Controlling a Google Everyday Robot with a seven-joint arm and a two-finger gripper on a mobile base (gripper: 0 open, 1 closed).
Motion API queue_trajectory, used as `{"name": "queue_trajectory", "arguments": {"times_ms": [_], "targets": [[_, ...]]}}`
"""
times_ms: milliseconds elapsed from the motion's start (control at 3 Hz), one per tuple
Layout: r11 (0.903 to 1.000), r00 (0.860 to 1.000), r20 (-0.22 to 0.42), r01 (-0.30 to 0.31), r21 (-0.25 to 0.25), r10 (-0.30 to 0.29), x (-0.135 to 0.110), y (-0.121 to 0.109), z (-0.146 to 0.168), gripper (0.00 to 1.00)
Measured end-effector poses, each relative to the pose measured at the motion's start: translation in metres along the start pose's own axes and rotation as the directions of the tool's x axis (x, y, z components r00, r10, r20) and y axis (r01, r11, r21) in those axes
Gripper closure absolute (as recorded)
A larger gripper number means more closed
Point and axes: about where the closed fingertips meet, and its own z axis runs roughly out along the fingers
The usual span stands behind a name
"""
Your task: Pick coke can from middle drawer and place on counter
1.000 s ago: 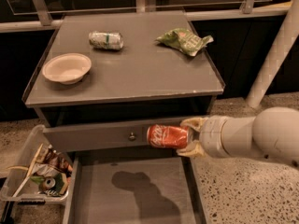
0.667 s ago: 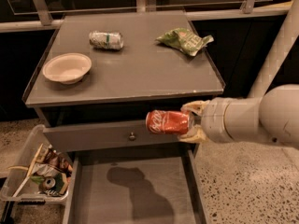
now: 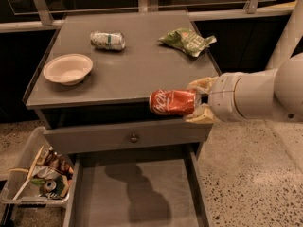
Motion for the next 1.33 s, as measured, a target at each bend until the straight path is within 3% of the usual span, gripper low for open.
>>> {"name": "queue_trajectory", "arguments": {"times_ms": [333,667,1000,1333], "targets": [[0.9993,0.999,0.039,-0.026,0.027,0.025,-0.002,-0.024,0.006,1.00],[0.9964,0.995,0.074,-0.066,0.053,0.062,0.000,-0.067,0.022,1.00],[0.9880,0.984,0.119,-0.138,0.068,0.130,0.001,-0.110,0.049,1.00],[0.9706,0.957,0.178,-0.239,0.032,0.229,0.005,-0.136,0.083,1.00]]}}
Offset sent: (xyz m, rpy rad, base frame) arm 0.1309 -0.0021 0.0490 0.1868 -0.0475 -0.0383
